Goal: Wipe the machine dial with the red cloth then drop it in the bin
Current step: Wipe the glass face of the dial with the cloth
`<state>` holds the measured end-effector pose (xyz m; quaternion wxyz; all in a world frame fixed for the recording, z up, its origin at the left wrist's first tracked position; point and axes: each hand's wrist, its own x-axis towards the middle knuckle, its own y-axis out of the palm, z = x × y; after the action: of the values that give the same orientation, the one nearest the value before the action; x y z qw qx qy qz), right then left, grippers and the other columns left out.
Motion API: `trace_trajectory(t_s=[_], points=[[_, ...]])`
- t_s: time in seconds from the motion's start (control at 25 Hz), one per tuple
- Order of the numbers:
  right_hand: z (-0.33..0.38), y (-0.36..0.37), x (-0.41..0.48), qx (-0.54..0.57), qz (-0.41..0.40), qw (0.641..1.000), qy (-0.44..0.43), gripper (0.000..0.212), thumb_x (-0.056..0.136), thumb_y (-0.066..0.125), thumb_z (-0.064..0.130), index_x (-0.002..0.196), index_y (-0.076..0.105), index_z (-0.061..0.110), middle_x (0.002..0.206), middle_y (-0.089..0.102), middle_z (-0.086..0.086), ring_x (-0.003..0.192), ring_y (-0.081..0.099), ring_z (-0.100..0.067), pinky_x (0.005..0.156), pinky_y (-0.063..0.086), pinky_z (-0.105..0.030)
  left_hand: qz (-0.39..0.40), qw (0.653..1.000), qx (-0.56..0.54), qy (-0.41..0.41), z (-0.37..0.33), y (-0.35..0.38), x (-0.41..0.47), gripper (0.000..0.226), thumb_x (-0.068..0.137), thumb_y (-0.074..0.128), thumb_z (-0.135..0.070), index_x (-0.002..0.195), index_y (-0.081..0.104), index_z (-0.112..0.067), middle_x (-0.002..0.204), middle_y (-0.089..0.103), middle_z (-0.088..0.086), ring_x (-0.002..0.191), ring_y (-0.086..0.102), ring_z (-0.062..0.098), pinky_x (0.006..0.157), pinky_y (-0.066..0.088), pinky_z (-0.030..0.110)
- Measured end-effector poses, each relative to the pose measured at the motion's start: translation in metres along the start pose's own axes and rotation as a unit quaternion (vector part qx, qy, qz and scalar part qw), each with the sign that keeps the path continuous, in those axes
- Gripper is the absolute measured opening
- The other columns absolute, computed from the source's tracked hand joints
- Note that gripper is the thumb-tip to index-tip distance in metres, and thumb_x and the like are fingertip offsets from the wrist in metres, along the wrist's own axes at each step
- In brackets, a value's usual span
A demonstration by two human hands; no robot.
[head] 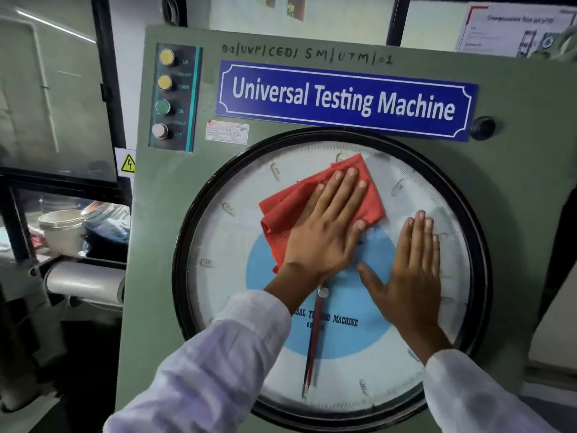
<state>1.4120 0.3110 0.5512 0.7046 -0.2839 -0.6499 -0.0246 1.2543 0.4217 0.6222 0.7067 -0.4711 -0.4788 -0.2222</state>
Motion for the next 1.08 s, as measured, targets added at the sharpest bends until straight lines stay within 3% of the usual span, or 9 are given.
trace_trajectory(t_s=[0.08,0.28,0.72,0.92,1.08], points=[[-0.001,0.000,0.000,-0.001,-0.008,1.000,-0.005,0.108,0.099,0.041,0.075,0.167,0.014,-0.004,0.177,0.011,-0.023,0.167,0.007,-0.033,0.136,0.014,-0.049,-0.005,1.000,0.007,0.017,0.027,-0.008,-0.008,0.062,0.112,0.039,-0.040,0.168,0.024,-0.018,0.178,0.016,0.002,0.166,0.008,0.018,0.136,0.010,0.041],[-0.001,-0.001,0.000,-0.011,-0.012,1.000,-0.014,0.107,0.099,0.042,0.074,0.167,0.012,-0.004,0.178,0.009,-0.023,0.167,0.008,-0.034,0.135,0.015,-0.052,-0.065,0.991,-0.010,-0.114,0.066,-0.014,-0.061,0.062,0.111,0.039,-0.041,0.166,0.030,-0.017,0.176,0.021,0.004,0.165,0.011,0.020,0.135,0.010,0.040],[0.002,0.001,-0.001,-0.012,-0.032,0.999,-0.013,0.104,0.101,0.041,0.071,0.167,0.013,-0.004,0.176,0.013,-0.026,0.166,0.011,-0.037,0.135,0.016,-0.053,-0.051,0.993,-0.042,-0.097,0.060,-0.014,-0.053,0.069,0.108,0.047,-0.043,0.167,0.025,-0.014,0.178,0.015,0.006,0.166,0.004,0.023,0.136,0.003,0.044],[0.001,0.000,0.000,-0.008,-0.025,1.000,-0.007,0.105,0.100,0.043,0.072,0.167,0.015,-0.003,0.176,0.014,-0.025,0.167,0.009,-0.035,0.136,0.009,-0.048,0.024,0.998,-0.049,-0.005,0.073,-0.030,-0.050,0.073,0.107,0.043,-0.050,0.167,0.025,-0.014,0.178,0.015,0.005,0.166,0.003,0.024,0.136,0.006,0.046],[0.000,-0.002,0.002,-0.005,0.004,1.000,0.006,0.108,0.097,0.043,0.075,0.167,0.012,0.000,0.177,0.012,-0.023,0.167,0.001,-0.029,0.136,0.003,-0.043,0.074,0.990,0.059,0.103,0.123,-0.058,-0.042,0.076,0.106,0.036,-0.062,0.168,0.022,-0.021,0.177,0.018,-0.001,0.165,0.010,0.019,0.135,0.009,0.039]])
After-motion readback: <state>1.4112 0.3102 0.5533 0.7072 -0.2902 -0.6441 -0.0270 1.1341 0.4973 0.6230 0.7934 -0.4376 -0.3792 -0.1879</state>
